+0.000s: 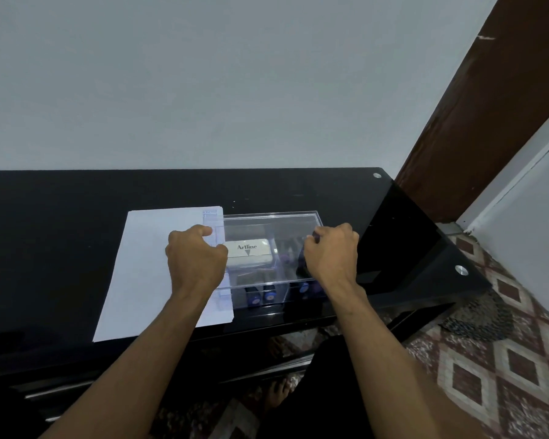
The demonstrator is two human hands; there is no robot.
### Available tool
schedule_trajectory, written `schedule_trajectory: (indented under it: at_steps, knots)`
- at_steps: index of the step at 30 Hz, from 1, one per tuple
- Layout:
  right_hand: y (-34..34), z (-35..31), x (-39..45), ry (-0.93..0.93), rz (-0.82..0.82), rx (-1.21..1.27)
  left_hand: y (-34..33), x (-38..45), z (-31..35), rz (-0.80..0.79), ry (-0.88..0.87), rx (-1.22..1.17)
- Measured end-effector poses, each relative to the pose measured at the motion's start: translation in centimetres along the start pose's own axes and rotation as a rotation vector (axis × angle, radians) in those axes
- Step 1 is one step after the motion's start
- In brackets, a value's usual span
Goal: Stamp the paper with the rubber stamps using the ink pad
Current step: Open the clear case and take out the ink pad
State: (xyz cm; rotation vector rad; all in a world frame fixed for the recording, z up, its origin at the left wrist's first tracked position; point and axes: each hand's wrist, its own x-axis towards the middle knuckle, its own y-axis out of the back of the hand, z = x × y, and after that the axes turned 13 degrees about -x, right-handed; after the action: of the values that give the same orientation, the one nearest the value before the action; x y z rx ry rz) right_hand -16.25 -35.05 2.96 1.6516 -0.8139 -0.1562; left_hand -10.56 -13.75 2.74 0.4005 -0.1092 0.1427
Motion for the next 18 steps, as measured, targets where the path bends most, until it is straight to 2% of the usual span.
schedule_trajectory:
  at_steps: [4, 10, 13, 18]
  knots:
    - [-0.9, -4.5, -1.1, 0.038, -0.084, 0.070, 4.4, 1.5, -1.2, 0.059, 0.058, 0.014]
    - [-2.8, -14.2, -3.2, 0.102, -0.186, 0.337, 13.1, 5.1, -4.7, 0.161, 0.080, 0.067]
    - [-4.2, -18.8, -4.1, 0.038, -0.294, 0.476, 17.2, 7.3, -7.1, 0.188, 0.113, 0.111]
    - [-6.3, -26.1, -6.0, 0.072, -0.391, 0.506, 22.6, 10.7, -10.2, 0.233, 0.130, 0.170]
